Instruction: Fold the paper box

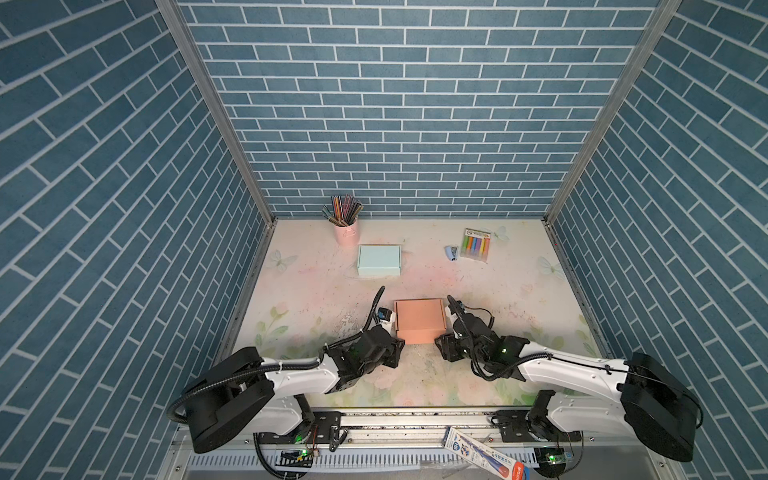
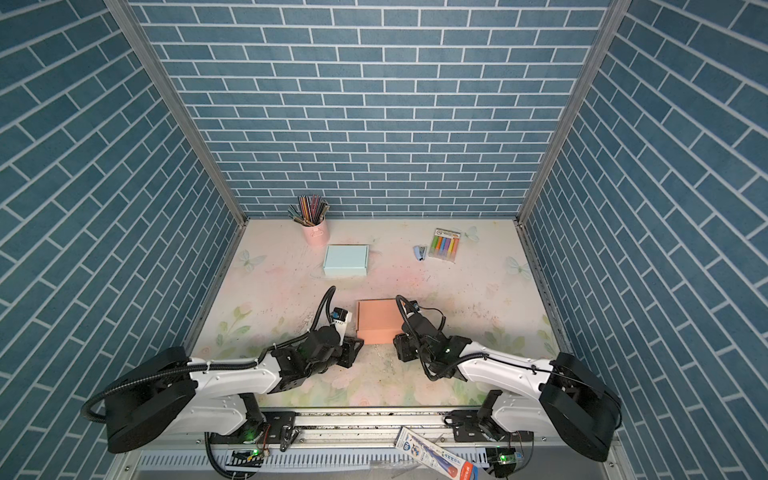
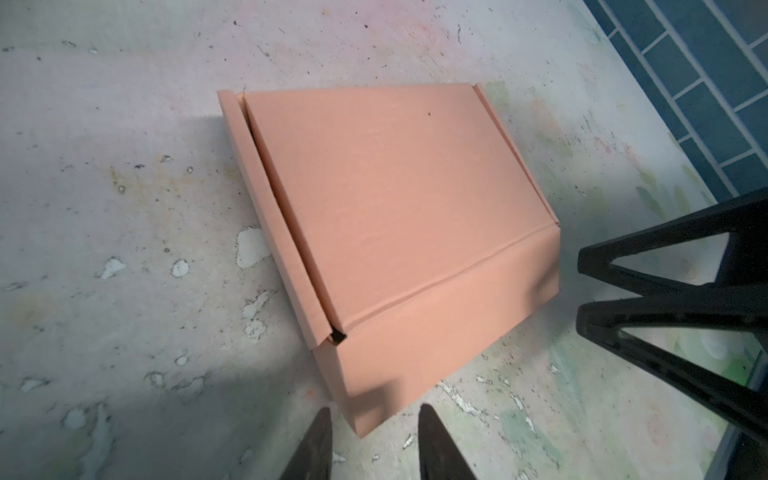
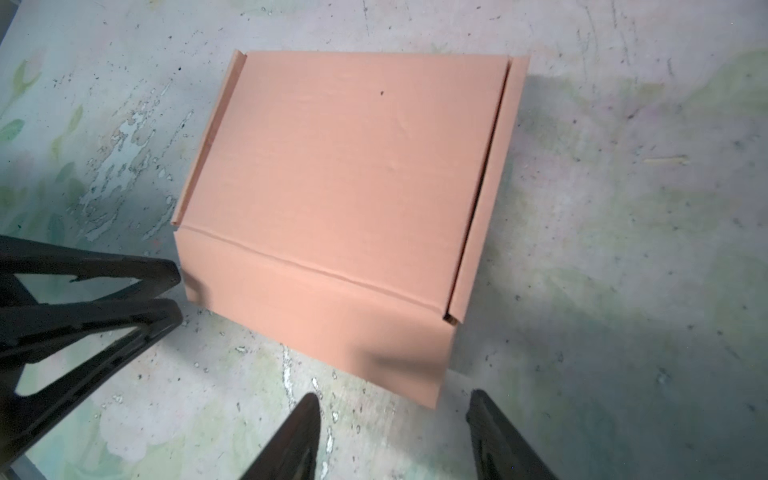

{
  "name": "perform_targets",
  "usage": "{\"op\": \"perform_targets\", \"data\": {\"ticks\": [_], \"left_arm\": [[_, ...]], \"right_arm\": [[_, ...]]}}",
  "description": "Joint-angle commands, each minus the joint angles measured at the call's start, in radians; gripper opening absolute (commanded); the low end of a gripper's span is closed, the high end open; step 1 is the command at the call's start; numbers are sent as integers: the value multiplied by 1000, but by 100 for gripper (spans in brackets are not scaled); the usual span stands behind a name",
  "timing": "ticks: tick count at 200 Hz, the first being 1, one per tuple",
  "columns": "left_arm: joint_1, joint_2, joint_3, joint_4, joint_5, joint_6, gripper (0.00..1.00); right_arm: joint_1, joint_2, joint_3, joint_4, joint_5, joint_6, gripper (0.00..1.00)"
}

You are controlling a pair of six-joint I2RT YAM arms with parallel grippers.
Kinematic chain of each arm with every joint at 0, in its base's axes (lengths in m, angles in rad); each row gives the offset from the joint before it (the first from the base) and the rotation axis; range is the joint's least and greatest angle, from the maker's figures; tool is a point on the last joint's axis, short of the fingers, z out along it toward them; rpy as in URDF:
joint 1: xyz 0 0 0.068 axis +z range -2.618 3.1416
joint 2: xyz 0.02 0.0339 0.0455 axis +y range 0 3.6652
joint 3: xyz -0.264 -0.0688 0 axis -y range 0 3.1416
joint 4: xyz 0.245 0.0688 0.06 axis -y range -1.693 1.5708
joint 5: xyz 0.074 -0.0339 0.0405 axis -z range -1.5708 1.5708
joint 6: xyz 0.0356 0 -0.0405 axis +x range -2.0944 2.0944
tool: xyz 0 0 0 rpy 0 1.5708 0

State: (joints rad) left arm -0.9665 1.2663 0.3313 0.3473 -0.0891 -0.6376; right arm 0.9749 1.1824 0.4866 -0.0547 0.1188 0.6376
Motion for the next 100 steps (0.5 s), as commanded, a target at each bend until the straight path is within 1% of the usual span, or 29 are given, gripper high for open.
{"op": "perform_targets", "data": {"ticks": [1,18,25,31,44,56,87,100], "left_arm": [[5,-85,-29,-102,-23,-10,37],[5,-179,-37,-162,-40,-8,37],[6,-213,-34,-183,-41,-4,37],[6,-234,-26,-196,-40,0,37],[5,-254,2,-212,-25,13,37],[0,-241,28,-200,6,18,37],[-55,-112,82,-111,27,14,35],[-71,-41,108,-73,34,16,34]], "right_arm": [[9,-55,50,-99,60,-38,58],[7,-90,77,-90,103,-90,60],[-5,-97,88,-73,103,-120,61],[-33,-94,98,-52,77,-145,61],[-127,-69,127,-14,-36,-190,60],[-190,-23,174,3,-107,-237,60],[-257,150,375,-62,-130,-327,61],[-287,231,447,-63,-192,-348,62]]}}
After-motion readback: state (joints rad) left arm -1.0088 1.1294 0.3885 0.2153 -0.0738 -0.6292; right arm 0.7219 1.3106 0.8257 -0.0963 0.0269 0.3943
